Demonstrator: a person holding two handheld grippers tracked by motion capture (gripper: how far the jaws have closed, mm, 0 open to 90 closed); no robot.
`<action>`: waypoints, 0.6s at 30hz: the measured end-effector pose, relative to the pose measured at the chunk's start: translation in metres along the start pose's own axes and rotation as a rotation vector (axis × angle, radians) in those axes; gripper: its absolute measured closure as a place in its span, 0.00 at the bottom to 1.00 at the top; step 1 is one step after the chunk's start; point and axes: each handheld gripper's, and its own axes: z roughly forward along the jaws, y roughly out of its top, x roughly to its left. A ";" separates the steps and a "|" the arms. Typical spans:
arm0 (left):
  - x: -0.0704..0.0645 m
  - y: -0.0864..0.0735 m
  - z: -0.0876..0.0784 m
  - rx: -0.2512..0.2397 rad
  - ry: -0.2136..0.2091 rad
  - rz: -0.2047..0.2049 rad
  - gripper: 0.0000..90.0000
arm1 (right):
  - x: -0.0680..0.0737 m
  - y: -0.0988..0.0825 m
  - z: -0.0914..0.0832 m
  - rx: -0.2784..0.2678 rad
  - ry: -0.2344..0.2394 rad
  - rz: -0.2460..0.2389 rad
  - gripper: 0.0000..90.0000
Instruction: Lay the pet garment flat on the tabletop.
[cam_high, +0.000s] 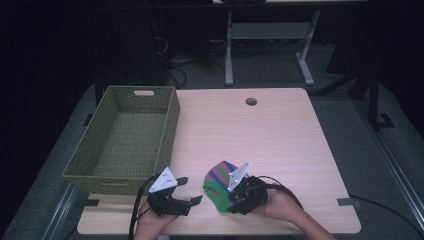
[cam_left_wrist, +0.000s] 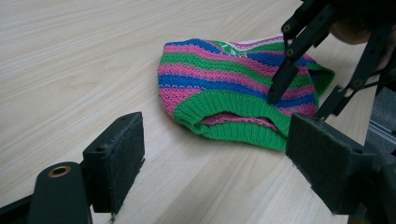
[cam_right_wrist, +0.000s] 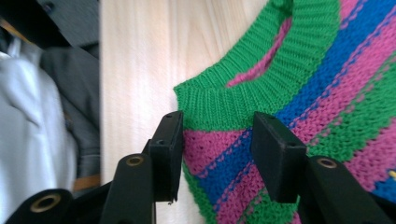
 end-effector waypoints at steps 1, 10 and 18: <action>0.000 0.000 0.000 -0.001 -0.001 0.000 0.21 | 0.001 -0.001 0.002 -0.001 -0.015 -0.011 0.62; -0.001 0.001 0.001 0.001 -0.001 0.003 0.21 | 0.010 -0.001 0.004 -0.001 -0.115 -0.039 0.78; 0.000 0.000 0.001 -0.001 0.000 -0.002 0.21 | 0.007 -0.001 0.001 -0.018 -0.107 0.001 0.89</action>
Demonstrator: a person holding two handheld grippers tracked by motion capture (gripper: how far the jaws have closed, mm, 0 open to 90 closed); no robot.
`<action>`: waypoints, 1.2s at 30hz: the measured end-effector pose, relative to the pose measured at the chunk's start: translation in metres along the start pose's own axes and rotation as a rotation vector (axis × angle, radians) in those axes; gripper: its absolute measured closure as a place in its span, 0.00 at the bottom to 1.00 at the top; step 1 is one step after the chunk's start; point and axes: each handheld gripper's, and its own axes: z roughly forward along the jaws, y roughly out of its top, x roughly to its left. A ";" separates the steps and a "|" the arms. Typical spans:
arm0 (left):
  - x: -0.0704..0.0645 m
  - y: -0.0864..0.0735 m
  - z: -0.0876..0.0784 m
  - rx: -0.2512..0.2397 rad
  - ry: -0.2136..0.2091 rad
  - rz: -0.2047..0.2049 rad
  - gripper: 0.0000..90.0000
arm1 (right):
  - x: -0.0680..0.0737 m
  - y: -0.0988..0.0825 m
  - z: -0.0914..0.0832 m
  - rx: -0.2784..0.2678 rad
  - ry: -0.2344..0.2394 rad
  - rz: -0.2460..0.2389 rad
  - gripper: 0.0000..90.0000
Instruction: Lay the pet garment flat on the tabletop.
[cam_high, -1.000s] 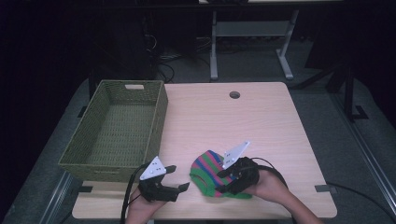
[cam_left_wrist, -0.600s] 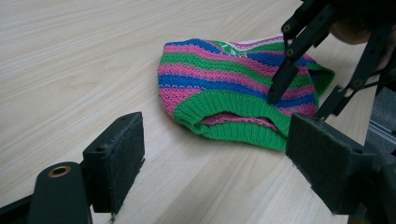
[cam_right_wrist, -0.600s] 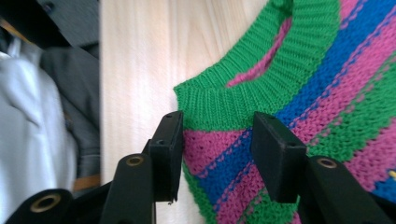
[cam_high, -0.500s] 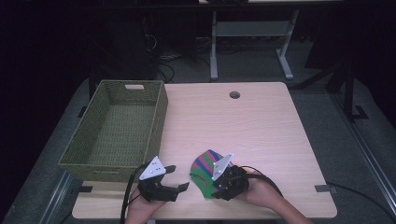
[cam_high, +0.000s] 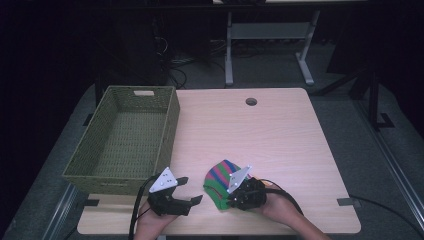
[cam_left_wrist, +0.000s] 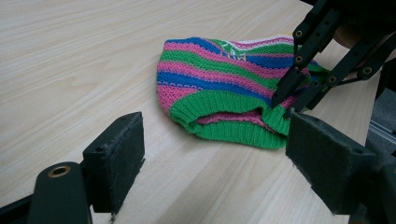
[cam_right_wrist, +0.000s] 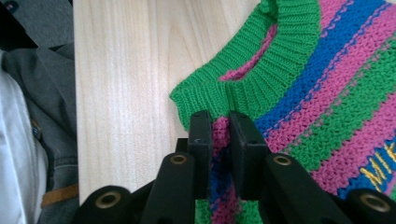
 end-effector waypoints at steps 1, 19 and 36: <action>0.000 0.000 0.000 0.001 -0.001 0.000 0.21 | -0.001 0.000 -0.001 -0.005 0.003 0.000 0.89; 0.000 0.000 0.000 -0.009 -0.007 -0.005 0.21 | -0.010 0.002 -0.031 -0.106 0.017 0.053 0.91; -0.002 0.001 0.001 -0.022 -0.018 0.002 0.21 | -0.018 0.004 -0.071 -0.198 -0.005 0.093 0.92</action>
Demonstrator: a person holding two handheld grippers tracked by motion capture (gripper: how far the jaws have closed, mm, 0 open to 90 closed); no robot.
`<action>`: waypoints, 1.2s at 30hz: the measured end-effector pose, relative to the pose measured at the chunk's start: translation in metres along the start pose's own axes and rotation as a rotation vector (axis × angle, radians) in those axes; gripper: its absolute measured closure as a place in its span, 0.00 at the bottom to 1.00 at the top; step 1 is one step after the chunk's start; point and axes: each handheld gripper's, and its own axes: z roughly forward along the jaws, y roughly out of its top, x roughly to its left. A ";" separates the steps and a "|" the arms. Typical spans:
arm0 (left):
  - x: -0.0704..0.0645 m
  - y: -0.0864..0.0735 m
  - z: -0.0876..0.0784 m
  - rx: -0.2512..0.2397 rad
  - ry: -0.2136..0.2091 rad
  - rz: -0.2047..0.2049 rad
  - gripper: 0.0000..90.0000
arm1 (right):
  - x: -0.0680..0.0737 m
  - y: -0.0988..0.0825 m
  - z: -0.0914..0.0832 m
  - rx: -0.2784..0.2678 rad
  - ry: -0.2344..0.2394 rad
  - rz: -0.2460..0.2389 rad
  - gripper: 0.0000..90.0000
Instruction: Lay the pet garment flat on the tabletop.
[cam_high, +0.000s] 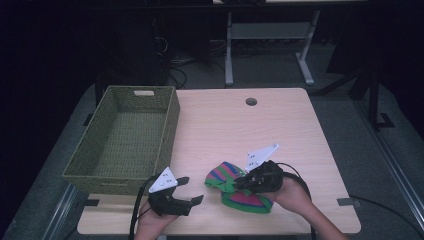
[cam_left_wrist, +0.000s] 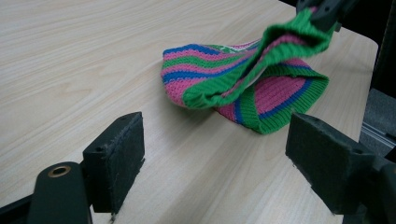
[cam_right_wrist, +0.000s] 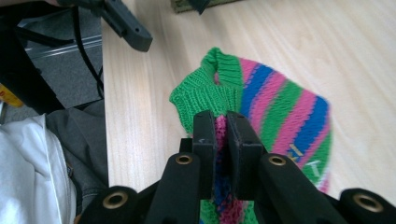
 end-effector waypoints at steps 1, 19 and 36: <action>0.000 0.000 0.000 0.004 0.000 0.004 0.21 | -0.001 0.001 -0.005 -0.010 -0.003 0.002 0.92; -0.001 0.006 0.013 -0.010 -0.044 0.008 0.21 | -0.008 0.009 -0.043 -0.074 0.000 -0.019 0.92; 0.008 0.028 0.050 -0.025 -0.110 0.006 0.38 | -0.009 0.017 -0.066 -0.127 0.029 -0.036 0.92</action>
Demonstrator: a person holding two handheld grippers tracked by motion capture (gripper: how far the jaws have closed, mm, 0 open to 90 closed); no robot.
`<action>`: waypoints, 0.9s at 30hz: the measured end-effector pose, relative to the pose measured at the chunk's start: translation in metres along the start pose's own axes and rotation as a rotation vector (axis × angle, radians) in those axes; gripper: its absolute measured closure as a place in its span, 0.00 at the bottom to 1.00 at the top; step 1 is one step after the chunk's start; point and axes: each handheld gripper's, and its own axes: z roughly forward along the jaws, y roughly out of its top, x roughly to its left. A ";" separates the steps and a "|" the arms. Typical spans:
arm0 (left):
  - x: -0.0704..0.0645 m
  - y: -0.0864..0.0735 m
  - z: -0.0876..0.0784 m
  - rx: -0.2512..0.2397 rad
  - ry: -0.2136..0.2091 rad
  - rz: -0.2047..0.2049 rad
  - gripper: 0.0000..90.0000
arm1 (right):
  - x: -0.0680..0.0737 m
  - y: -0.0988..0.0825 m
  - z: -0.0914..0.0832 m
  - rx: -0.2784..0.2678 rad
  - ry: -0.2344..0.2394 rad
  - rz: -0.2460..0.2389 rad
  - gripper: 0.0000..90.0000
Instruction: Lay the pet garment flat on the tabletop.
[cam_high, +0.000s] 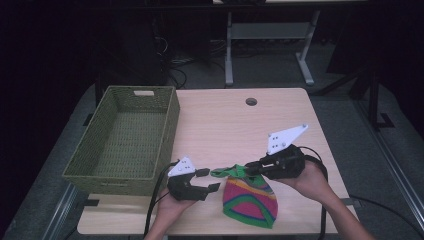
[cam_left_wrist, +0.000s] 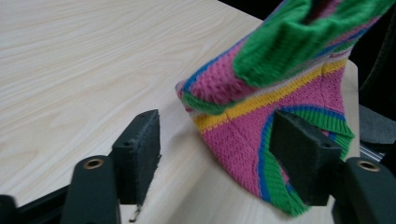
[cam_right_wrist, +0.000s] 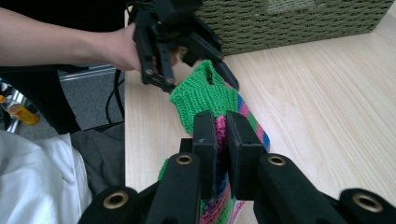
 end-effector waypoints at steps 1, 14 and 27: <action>0.001 0.000 0.002 -0.003 0.000 0.004 0.38 | -0.001 0.000 0.000 -0.003 0.003 0.000 0.92; 0.010 0.007 0.021 0.005 -0.028 0.022 0.73 | -0.008 -0.005 0.000 -0.005 0.015 0.025 0.92; 0.003 0.025 0.015 -0.010 0.014 0.089 0.91 | -0.023 -0.023 -0.004 -0.010 -0.022 0.081 0.92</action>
